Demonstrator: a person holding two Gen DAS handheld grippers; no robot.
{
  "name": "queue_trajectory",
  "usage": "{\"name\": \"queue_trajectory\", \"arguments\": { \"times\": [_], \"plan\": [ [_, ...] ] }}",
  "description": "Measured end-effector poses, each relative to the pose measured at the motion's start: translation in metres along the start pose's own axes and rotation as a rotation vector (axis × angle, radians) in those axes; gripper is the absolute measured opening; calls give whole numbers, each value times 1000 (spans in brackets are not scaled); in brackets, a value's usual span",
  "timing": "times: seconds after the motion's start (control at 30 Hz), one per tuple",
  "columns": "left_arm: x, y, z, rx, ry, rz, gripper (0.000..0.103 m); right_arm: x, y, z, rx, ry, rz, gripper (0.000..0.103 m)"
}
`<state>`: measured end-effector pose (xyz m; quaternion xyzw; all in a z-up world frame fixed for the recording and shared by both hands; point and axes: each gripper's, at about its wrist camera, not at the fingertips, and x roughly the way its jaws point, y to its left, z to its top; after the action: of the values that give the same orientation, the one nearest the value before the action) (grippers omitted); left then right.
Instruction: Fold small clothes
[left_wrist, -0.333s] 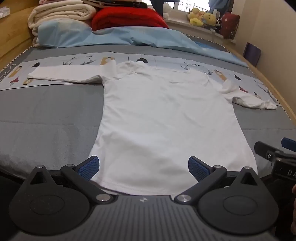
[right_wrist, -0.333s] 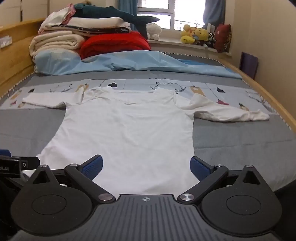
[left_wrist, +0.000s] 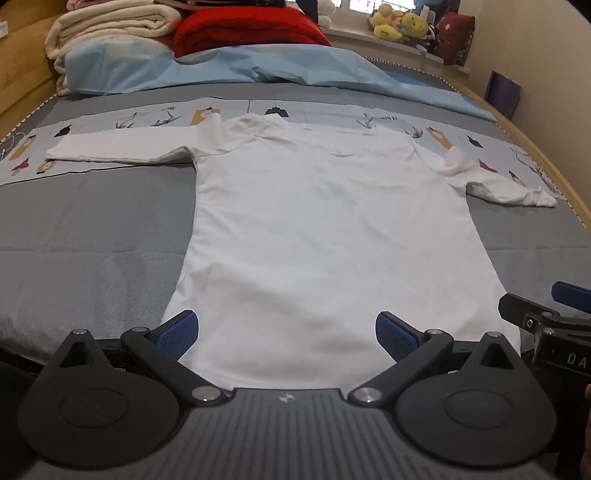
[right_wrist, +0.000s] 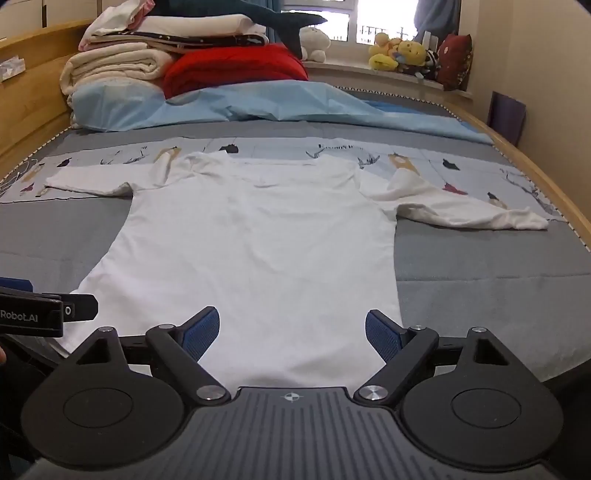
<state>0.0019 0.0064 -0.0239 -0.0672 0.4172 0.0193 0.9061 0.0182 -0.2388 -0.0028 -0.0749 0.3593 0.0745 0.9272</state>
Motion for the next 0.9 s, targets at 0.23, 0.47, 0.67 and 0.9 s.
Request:
{"name": "queue_trajectory", "arguments": {
  "times": [0.23,0.47,0.67,0.9],
  "plan": [
    [15,-9,5,27,47,26,102,3,-4,2,36,31,21,87],
    [18,-21,17,18,76,41,102,7,-7,3,46,46,17,87],
    [20,-22,18,17,87,44,102,12,-8,2,51,59,11,87],
    [21,-25,20,14,98,48,102,14,-8,2,50,63,10,87]
  ]
}}
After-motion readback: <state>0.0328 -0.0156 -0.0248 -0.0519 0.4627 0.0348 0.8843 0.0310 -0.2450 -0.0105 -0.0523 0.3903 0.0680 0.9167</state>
